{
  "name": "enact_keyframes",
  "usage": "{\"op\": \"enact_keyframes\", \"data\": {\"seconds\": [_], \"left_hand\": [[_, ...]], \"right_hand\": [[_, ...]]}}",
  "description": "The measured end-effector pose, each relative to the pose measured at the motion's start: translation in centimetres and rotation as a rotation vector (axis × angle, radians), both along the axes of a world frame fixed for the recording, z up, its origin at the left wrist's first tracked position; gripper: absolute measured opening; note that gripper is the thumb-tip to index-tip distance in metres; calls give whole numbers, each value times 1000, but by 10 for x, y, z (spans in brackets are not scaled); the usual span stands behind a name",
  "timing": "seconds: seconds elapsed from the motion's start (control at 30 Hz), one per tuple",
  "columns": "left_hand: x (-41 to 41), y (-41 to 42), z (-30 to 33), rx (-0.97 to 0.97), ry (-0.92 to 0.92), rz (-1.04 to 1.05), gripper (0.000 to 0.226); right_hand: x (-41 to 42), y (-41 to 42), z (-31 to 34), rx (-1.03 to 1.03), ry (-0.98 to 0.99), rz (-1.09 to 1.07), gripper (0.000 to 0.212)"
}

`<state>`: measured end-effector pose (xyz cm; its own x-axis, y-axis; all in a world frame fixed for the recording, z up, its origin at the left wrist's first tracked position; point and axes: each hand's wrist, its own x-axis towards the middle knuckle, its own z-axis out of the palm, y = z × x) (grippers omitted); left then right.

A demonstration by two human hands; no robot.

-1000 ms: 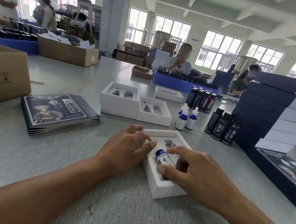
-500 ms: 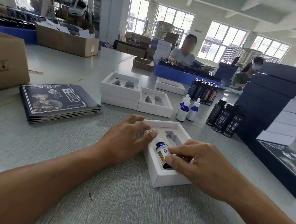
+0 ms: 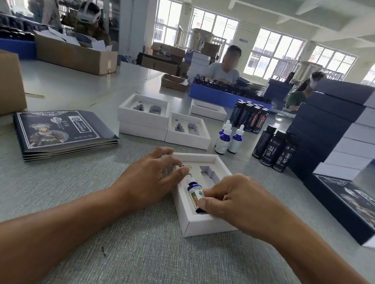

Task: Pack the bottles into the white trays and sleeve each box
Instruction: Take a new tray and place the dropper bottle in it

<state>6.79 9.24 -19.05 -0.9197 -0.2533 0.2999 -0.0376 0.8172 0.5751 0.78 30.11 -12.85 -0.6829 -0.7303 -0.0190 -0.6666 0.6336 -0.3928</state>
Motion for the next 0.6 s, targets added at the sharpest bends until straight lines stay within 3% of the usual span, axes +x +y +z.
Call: {"op": "enact_keyframes", "data": {"seconds": [0.3, 0.47, 0.6], "left_hand": [[-1, 0, -3, 12, -20, 14, 73], [-3, -3, -7, 31, -5, 15, 60], [-3, -7, -9, 51, 49, -3, 34]], "right_hand": [[-5, -2, 3, 5, -69, 10, 26], [-5, 1, -8, -41, 29, 45, 31], [-17, 19, -5, -162, -25, 105, 34]]}}
